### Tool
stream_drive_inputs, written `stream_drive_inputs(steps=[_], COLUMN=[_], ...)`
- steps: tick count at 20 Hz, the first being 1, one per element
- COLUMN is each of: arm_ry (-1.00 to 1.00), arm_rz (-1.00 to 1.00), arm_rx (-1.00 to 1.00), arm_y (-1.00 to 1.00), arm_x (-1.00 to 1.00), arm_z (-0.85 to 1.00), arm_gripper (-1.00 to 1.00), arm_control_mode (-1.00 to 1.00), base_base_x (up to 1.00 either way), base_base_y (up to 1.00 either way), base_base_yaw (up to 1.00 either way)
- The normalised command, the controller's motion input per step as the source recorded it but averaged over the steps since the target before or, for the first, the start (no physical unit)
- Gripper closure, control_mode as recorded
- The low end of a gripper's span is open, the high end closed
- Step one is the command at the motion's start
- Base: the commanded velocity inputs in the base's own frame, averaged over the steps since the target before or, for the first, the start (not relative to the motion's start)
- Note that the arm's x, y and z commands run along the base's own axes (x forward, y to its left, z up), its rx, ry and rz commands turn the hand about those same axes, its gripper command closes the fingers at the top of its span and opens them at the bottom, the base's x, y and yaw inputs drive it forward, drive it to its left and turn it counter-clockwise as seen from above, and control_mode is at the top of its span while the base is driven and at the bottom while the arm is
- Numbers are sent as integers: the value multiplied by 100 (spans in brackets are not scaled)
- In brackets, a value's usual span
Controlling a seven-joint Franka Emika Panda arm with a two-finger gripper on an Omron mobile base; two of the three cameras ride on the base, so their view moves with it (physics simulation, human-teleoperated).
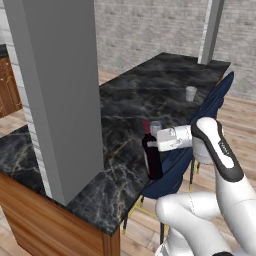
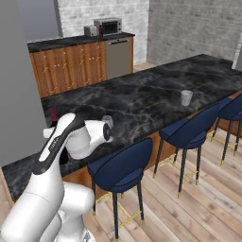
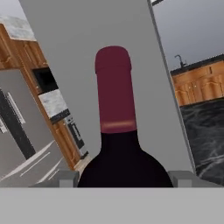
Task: There is a wine glass and glass cup on the dining counter. Place the wine bottle next to the wine glass and the juice bottle next to the glass cup.
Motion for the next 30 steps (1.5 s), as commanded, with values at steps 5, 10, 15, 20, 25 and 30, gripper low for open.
stream_drive_inputs(steps=[5,10,15,20,25,30], arm_ry=[-4,-4,-8,-5,-5,-1], arm_rz=[5,-3,-11,-20,-20,-19], arm_rx=[-6,-2,-1,0,0,0], arm_y=[-16,0,0,0,1,1], arm_x=[2,22,29,23,24,19], arm_z=[-7,-1,0,-5,-8,-8], arm_gripper=[100,100,100,100,100,100], arm_control_mode=[-100,-100,-100,-100,-100,-100], base_base_x=[0,0,0,0,0,0], base_base_y=[0,0,0,0,0,0], base_base_yaw=[0,0,0,0,0,0])
